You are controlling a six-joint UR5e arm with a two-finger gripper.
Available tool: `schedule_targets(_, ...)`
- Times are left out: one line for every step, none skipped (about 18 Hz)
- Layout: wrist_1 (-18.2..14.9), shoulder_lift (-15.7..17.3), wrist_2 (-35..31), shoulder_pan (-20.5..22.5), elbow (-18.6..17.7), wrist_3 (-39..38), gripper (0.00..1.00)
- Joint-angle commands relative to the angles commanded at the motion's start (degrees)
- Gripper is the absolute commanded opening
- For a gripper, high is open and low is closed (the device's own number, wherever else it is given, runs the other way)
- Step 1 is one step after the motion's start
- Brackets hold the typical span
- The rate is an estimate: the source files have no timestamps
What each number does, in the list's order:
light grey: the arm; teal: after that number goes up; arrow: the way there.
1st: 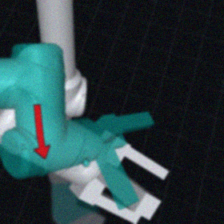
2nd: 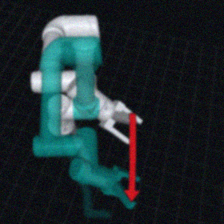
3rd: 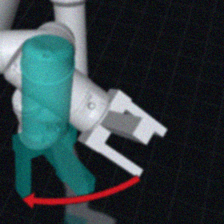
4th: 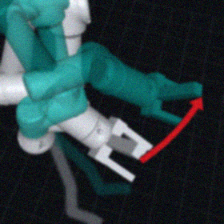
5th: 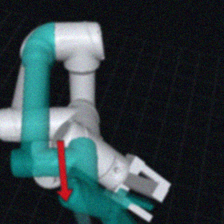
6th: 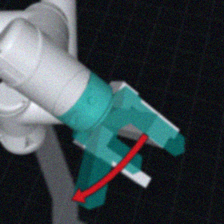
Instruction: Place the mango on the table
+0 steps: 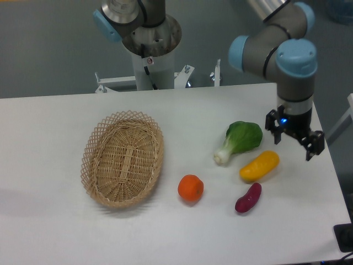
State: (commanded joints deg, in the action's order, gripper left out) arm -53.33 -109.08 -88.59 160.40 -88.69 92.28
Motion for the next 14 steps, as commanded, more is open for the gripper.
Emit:
schedule_targets(-2.6, 0.5, 0.0, 0.7, 1.1, 1.0, 1.00)
schedule_targets(-5.8, 0.9, 0.0, 1.7, 2.3, 2.7, 1.00)
schedule_targets(-8.8, 1.0, 0.1, 2.5, 3.5, 5.0, 1.00)
schedule_targets(-11.9, 1.0, 0.2, 3.4, 5.0, 7.8, 1.00)
schedule_targets(-15.1, 1.0, 0.4, 4.9, 6.3, 10.9, 1.00)
schedule_targets(-17.2, 1.1, 0.9, 6.2, 7.0, 14.0, 1.00)
schedule_targets(-18.4, 1.4, 1.7, 7.4, 7.3, 16.9, 1.00)
schedule_targets(-18.7, 1.7, 3.1, 8.8, 7.3, 19.8, 1.00)
schedule_targets(-18.9, 1.8, 4.7, 10.1, 7.2, 22.7, 1.00)
schedule_targets(-19.6, 2.1, 6.3, 11.4, 7.1, 25.4, 1.00)
schedule_targets(-20.4, 2.4, 7.8, 12.8, 7.0, 27.7, 1.00)
schedule_targets(-20.8, 2.5, 9.0, 13.8, 7.0, 29.3, 1.00)
schedule_targets(-20.9, 2.5, 9.5, 14.1, 7.0, 29.9, 1.00)
schedule_targets(-20.9, 2.6, 9.5, 14.3, 7.0, 30.0, 1.00)
